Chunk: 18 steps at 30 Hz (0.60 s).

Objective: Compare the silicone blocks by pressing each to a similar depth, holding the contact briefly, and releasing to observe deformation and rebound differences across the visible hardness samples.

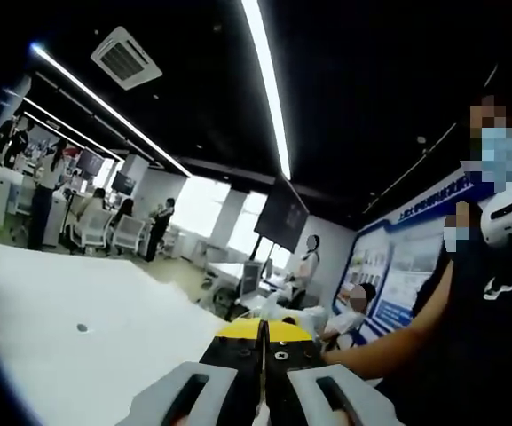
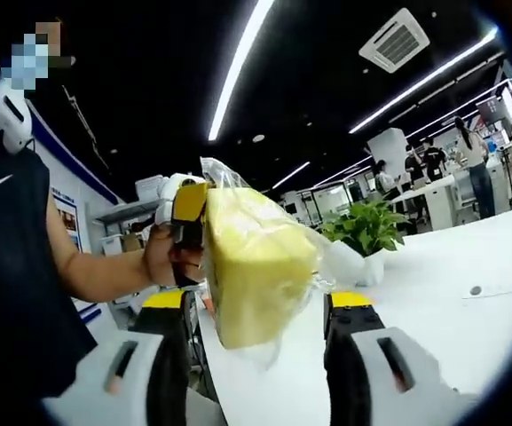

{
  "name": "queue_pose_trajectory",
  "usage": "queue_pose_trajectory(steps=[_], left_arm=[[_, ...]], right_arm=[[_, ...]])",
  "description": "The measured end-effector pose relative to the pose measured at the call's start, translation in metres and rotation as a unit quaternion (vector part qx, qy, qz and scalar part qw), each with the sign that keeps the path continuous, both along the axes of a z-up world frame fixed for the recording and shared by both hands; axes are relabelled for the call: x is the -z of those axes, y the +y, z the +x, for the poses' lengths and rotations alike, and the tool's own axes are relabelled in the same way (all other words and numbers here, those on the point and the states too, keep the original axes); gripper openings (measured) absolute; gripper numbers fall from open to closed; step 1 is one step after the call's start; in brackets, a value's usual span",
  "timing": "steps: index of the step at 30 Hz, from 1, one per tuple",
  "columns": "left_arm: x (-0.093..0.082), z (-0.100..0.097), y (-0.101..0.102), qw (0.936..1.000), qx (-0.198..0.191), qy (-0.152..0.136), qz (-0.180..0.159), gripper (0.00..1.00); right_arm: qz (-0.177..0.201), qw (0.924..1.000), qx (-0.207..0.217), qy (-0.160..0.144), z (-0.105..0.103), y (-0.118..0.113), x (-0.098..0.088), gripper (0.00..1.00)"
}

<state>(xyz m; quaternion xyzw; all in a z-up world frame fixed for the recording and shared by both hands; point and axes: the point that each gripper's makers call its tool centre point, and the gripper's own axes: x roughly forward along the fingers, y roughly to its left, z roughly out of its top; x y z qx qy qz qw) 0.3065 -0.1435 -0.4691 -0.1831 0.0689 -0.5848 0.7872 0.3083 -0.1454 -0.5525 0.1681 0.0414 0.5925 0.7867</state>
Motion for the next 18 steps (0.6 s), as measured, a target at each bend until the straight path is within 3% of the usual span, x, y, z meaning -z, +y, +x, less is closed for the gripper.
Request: queue_pose_trajectory(steps=[6,11,15,18], left_arm=[[0.002,0.0,-0.002,1.0,0.0,0.001,-0.001,0.0],[0.004,0.001,0.005,0.9999,-0.007,0.003,-0.007,0.0],[0.006,-0.002,0.008,0.9997,-0.007,-0.023,0.011,0.0],[0.012,0.001,0.01,0.9984,-0.013,-0.044,0.034,0.0]], right_arm=[[0.016,0.9998,-0.003,0.008,-0.001,-0.001,-0.006,0.32],[0.008,0.9999,-0.006,0.005,0.0,-0.001,-0.007,0.25],[-0.009,0.9997,-0.019,0.015,-0.003,0.0,-0.004,0.19],[-0.028,0.9984,-0.029,0.038,-0.006,0.0,0.001,0.15]])
